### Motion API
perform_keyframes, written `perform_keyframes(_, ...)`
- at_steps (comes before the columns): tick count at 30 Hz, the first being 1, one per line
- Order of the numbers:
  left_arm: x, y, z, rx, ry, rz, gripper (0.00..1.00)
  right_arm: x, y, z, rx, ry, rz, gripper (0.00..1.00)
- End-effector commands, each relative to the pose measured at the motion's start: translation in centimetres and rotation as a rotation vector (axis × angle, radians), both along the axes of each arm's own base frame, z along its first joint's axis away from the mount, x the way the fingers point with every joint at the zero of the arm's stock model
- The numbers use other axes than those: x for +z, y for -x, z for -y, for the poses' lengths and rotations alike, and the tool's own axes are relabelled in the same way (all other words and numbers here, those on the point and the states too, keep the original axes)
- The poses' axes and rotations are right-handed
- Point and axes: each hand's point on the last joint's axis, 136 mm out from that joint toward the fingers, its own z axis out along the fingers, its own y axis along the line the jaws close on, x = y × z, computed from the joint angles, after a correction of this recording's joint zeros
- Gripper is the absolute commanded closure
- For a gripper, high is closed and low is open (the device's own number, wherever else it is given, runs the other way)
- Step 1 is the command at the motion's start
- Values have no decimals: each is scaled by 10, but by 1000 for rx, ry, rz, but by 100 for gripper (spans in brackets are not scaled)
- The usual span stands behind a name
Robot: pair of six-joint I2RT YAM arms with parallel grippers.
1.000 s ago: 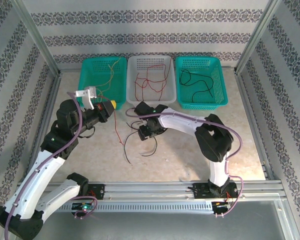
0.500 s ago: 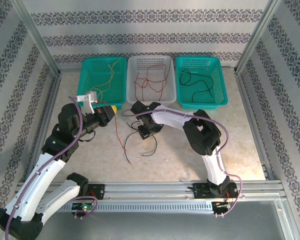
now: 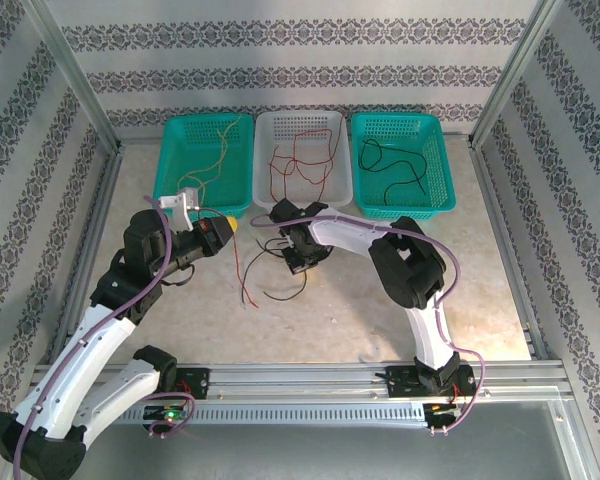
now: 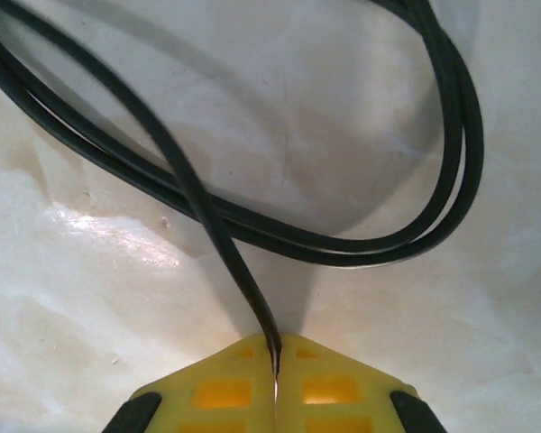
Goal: Untangle the cables
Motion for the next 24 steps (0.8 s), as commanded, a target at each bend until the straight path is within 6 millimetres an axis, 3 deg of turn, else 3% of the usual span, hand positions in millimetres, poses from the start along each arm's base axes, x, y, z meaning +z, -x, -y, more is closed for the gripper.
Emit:
perform_keyframes(1, 15, -2, 0, 1, 39, 46, 100, 11, 5, 9, -23, -17, 30, 100)
perform_keyframes(14, 5, -5, -1, 8, 31, 29, 100, 96, 21, 23, -142, -271, 282, 100)
perform_keyframes(19, -22, -16, 10, -14, 75, -33, 100, 157, 16, 38, -229, -335, 415, 100)
perform_keyframes(24, -37, -26, 27, -49, 117, -66, 100, 227, 2, 72, -322, -353, 541, 100)
